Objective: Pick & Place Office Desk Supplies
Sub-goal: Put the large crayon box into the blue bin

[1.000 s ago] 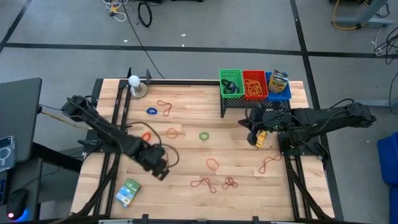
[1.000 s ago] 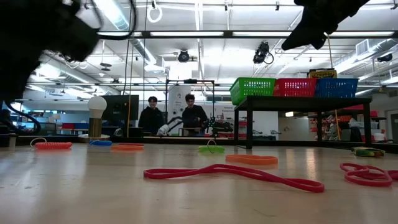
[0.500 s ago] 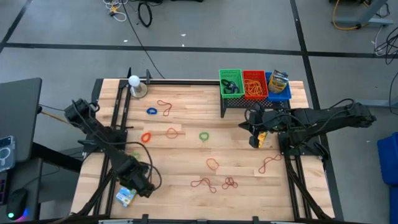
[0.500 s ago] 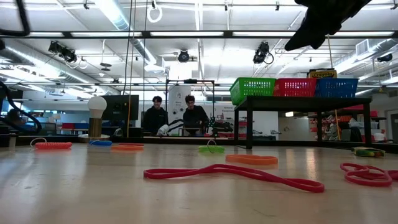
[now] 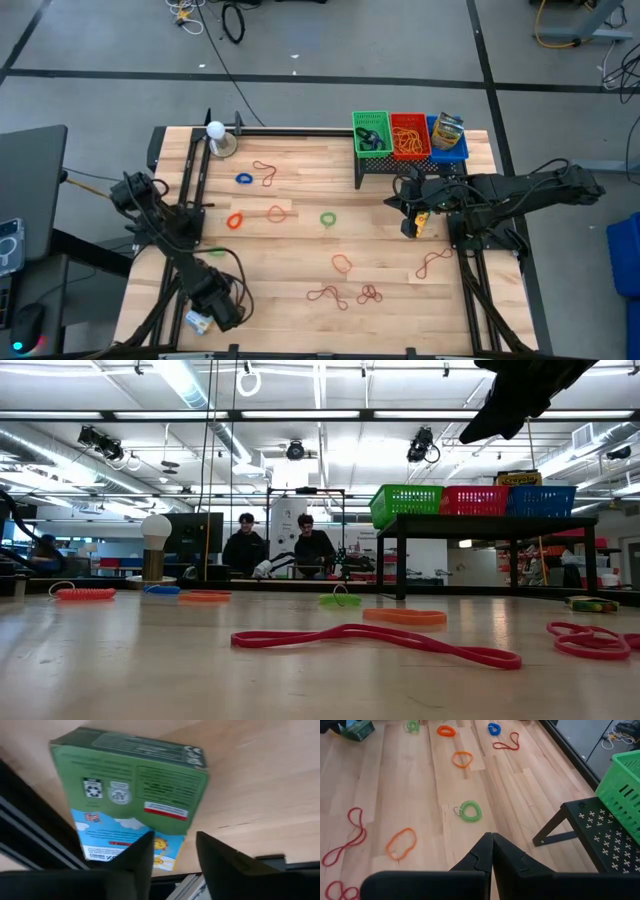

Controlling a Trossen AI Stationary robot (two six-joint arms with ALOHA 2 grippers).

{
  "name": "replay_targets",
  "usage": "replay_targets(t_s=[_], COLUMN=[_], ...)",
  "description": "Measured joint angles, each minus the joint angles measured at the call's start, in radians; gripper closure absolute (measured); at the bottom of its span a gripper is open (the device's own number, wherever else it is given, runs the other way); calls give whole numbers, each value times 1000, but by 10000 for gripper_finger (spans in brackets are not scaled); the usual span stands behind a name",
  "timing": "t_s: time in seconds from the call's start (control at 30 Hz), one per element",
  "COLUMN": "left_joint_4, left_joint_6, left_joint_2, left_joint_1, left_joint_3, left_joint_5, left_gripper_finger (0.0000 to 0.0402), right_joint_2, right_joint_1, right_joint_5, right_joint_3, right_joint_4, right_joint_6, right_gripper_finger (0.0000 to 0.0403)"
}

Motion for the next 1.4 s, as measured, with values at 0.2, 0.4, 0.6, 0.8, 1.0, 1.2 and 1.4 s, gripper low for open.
replay_targets(t_s=[0.2,0.4,0.6,0.8,1.0,1.2,1.4], left_joint_4=[-10,-19,-22,-20,-38,-192,-212], left_joint_6=[-5,116,351,766,1263,1627,1880], left_joint_2=[8,3,4,11,10,9,50], left_joint_1=[17,94,258,478,627,608,504], left_joint_3=[2,12,46,96,194,254,255], left_joint_5=[-62,-225,-404,-533,-492,-513,-650], left_gripper_finger=[334,393,396,396,360,282,221], right_joint_2=[0,0,0,0,0,0,0], right_joint_1=[0,0,0,0,0,0,0], right_joint_5=[0,0,0,1,1,1,2], right_joint_3=[0,0,0,0,0,0,0], right_joint_4=[0,0,1,2,2,1,2], right_joint_6=[1,2,2,3,3,13,38], right_gripper_finger=[387,387,387,387,387,387,387])
